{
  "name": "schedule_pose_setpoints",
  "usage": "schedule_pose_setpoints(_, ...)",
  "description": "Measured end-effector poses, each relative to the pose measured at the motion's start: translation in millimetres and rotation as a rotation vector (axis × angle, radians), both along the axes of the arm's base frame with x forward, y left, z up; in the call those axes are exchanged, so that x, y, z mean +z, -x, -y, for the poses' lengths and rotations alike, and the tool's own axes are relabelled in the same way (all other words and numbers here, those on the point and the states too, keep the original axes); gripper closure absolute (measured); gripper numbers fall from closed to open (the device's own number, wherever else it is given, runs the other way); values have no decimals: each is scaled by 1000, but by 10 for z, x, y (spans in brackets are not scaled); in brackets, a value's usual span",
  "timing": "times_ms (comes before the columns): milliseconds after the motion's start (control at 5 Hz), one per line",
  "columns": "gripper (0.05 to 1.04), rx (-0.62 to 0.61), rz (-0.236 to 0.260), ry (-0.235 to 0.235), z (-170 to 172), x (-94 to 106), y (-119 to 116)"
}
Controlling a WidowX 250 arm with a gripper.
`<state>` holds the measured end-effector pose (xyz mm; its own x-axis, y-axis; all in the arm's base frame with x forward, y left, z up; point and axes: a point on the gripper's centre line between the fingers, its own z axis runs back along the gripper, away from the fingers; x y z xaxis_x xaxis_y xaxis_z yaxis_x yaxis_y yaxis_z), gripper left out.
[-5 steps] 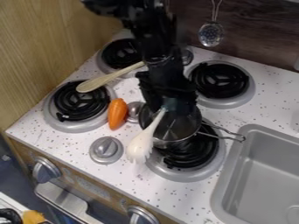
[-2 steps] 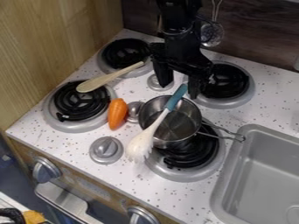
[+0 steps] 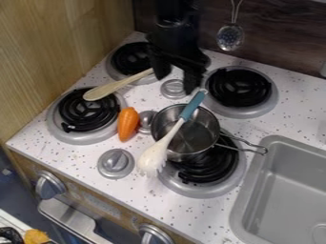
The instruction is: Put the blue ladle on top of the stainless steel pan
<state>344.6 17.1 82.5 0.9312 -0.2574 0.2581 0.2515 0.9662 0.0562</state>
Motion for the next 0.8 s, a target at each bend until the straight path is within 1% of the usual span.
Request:
schedule_pose_setpoints(200, 83, -22, 49, -8, -220, 22, -52)
schedule_pose_setpoints(400, 83, -21, 80, -18, -479, 93, -84)
schedule_pose_setpoints(600, 83, -22, 41, -9, -694, 112, -4)
schedule_pose_setpoints(800, 83, -9, -19, -25, -789, 83, 108)
